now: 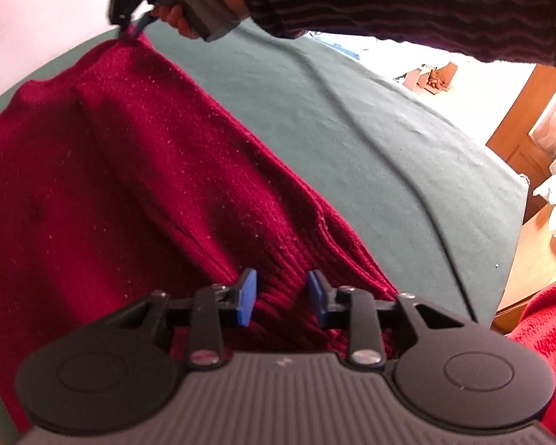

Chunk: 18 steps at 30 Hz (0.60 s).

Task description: Fold clothes

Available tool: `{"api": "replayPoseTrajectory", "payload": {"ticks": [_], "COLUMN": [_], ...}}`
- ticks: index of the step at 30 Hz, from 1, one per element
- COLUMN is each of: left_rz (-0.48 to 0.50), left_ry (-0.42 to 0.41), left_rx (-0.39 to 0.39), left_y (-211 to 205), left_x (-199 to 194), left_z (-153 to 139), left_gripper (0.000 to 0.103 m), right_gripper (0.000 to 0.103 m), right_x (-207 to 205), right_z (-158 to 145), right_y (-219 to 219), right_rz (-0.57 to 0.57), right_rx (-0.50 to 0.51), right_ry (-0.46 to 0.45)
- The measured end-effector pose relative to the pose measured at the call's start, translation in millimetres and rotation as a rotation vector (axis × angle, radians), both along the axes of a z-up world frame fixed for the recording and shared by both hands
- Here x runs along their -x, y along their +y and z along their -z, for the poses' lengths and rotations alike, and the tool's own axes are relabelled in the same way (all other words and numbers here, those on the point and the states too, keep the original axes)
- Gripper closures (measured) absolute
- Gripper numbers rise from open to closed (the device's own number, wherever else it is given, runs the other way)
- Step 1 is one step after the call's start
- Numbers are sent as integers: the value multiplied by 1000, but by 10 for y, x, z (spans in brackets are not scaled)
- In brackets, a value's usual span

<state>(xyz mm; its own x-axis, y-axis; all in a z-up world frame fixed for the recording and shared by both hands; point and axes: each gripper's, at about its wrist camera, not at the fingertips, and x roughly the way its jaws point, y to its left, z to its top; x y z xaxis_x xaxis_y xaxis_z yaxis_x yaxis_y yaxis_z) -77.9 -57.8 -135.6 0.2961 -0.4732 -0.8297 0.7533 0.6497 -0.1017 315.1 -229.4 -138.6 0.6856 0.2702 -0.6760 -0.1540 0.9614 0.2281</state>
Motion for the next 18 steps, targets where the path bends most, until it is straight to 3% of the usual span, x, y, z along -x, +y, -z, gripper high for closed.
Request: {"api": "replayPoseTrajectory", "payload": {"ticks": [2, 4, 7, 10, 13, 16, 18], "left_rz": [0, -3, 9, 3, -5, 3, 12], "left_ry": [4, 12, -7, -3, 4, 2, 3], "left_rx": [-4, -6, -27, -24, -16, -15, -17], "left_y": [-11, -35, -72, -69, -63, -86, -105], "left_x": [8, 17, 60, 55, 44, 58, 71], "left_z": [-2, -6, -8, -4, 2, 7, 6], "left_gripper": [66, 62, 62, 61, 60, 58, 55], "right_gripper": [81, 92, 94, 87, 88, 88, 90], "right_x": [-105, -264, -445, -445, -147, 158, 214], "right_z": [63, 149, 177, 105, 3, 59, 155], "right_y": [49, -28, -225, -291, -206, 57, 192], "right_rz": [9, 58, 147, 155, -14, -241, -303], "right_rx": [32, 50, 15, -7, -127, -153, -135], "right_ry": [9, 10, 7, 0, 25, 104, 133]}}
